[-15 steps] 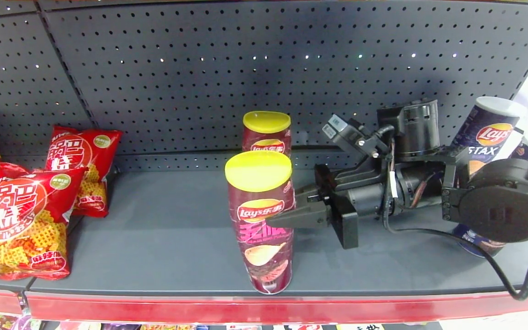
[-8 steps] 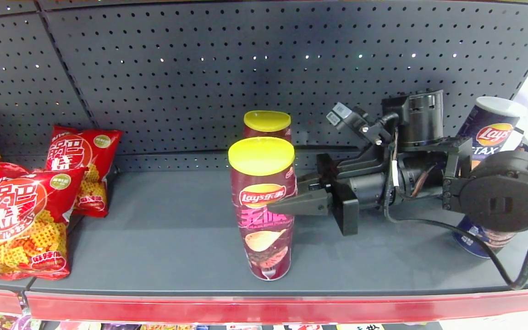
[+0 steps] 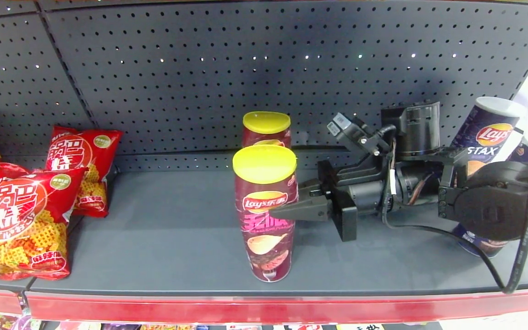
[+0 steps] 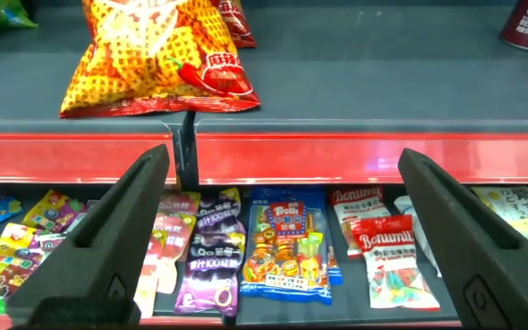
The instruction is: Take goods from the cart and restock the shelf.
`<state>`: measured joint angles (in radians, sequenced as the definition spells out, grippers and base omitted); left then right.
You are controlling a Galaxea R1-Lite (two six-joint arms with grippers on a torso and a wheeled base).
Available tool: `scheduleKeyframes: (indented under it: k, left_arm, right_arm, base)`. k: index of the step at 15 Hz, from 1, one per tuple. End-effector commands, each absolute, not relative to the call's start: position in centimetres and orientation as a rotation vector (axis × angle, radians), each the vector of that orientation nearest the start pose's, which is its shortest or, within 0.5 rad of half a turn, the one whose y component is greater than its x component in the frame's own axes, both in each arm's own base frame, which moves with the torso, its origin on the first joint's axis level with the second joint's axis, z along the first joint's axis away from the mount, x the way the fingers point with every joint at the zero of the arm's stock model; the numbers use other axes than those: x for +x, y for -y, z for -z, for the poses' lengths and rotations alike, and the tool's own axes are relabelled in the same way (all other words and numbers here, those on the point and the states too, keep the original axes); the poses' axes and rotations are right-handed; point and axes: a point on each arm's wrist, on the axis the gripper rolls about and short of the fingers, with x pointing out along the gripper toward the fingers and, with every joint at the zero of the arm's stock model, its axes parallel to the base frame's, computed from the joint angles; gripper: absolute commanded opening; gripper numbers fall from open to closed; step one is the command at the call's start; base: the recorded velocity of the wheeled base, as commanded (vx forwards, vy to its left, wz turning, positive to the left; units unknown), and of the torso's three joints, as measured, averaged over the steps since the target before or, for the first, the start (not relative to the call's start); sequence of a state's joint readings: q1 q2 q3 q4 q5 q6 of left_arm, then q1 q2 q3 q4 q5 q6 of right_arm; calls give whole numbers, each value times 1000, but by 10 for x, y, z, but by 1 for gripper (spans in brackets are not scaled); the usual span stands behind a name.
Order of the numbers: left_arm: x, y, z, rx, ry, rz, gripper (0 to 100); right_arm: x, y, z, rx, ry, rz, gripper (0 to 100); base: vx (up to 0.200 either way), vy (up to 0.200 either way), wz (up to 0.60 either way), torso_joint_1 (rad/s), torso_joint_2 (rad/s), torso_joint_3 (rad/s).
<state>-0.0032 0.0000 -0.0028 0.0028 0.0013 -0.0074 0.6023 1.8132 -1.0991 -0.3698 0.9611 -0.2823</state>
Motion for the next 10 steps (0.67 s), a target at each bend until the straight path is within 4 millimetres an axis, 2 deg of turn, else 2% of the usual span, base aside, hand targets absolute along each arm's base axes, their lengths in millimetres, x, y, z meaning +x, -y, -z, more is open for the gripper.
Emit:
scheduleKeyframes:
  k: [1, 2, 10]
  left_arm:
    - [-23, 0, -76, -8, -2, 2, 100]
    - [-23, 0, -76, -8, -2, 2, 100]
    - [-23, 0, -76, -8, -2, 2, 100]
  right_arm:
    - [269, -208, -196, -147, -175, -1586, 0]
    - [269, -208, -195, -146, -182, -1588, 100]
    - [268, -207, -196, -142, -180, -1584, 100]
  base:
    - [0, 0, 0, 0, 0, 0]
    - [0, 0, 0, 0, 0, 0]
    - [0, 0, 0, 0, 0, 0]
